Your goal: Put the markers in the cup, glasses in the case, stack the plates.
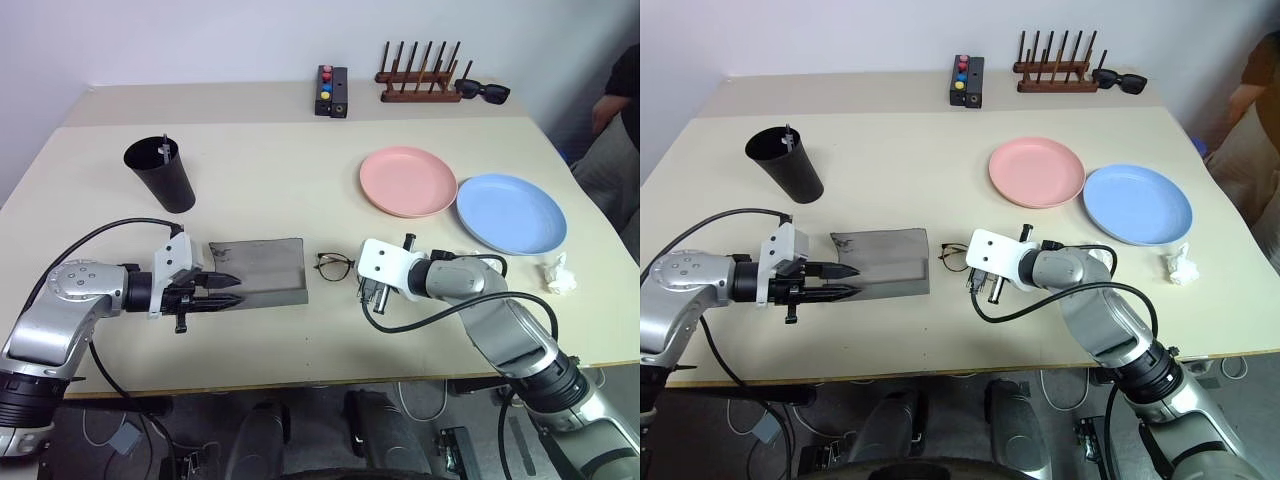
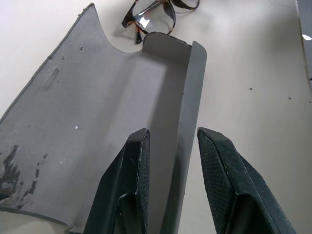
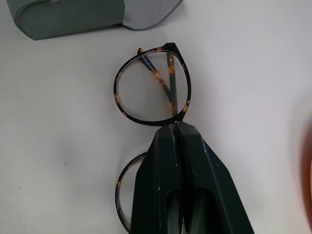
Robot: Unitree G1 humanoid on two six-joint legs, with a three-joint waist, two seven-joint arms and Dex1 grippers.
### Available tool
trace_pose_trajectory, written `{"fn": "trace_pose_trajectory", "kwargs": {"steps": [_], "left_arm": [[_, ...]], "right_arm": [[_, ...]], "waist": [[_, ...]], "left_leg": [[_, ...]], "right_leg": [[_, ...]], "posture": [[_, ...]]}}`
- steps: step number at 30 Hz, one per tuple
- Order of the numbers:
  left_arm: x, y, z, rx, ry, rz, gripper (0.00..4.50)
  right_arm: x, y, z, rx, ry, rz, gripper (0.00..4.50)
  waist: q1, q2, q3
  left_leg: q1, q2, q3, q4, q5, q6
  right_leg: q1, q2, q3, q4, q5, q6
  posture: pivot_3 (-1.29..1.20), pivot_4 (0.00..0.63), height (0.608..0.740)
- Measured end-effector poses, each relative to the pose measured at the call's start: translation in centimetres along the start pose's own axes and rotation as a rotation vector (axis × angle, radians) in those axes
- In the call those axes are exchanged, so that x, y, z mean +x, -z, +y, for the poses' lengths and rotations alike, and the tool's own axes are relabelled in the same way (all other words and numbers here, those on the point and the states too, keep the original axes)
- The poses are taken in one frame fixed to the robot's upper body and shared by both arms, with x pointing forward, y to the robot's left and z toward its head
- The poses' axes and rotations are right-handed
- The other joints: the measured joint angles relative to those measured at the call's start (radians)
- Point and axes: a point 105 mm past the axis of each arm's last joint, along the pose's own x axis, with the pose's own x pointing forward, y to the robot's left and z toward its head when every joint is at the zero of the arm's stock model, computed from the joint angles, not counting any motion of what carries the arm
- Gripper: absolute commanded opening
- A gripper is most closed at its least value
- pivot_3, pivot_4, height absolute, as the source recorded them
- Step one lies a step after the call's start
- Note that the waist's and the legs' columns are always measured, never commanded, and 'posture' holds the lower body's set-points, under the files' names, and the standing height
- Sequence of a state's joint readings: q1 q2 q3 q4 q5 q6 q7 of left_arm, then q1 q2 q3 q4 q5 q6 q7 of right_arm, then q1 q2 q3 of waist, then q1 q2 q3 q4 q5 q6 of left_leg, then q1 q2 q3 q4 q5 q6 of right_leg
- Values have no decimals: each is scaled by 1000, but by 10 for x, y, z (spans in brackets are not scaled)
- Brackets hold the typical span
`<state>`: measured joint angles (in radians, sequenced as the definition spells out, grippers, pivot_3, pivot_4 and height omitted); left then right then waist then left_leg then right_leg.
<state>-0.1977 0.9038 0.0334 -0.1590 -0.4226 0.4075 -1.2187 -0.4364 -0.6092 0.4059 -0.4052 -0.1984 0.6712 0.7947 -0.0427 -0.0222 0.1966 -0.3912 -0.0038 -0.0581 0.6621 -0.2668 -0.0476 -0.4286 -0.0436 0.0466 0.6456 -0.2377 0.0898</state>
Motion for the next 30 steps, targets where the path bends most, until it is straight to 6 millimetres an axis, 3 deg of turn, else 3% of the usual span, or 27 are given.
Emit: {"fn": "trace_pose_trajectory", "kwargs": {"steps": [4,16,30], "left_arm": [[1,-3,0,3,-2,0,1531],[4,-9,3,19,1,-2,1531],[8,-11,-1,18,-4,-7,1531]], "right_arm": [[0,-3,-3,29,7,4,2723],[-3,-3,-22,129,-31,3,2723],[8,6,-22,204,-202,-39,2723]], "waist": [[0,0,0],[0,0,0],[-1,0,0]], "left_leg": [[0,0,0,0,0,0],[0,0,0,0,0,0],[0,0,0,0,0,0]], "right_leg": [[0,0,0,0,0,0],[0,0,0,0,0,0],[0,0,0,0,1,2]], "posture": [[0,150,735],[0,150,735],[0,150,735]]}}
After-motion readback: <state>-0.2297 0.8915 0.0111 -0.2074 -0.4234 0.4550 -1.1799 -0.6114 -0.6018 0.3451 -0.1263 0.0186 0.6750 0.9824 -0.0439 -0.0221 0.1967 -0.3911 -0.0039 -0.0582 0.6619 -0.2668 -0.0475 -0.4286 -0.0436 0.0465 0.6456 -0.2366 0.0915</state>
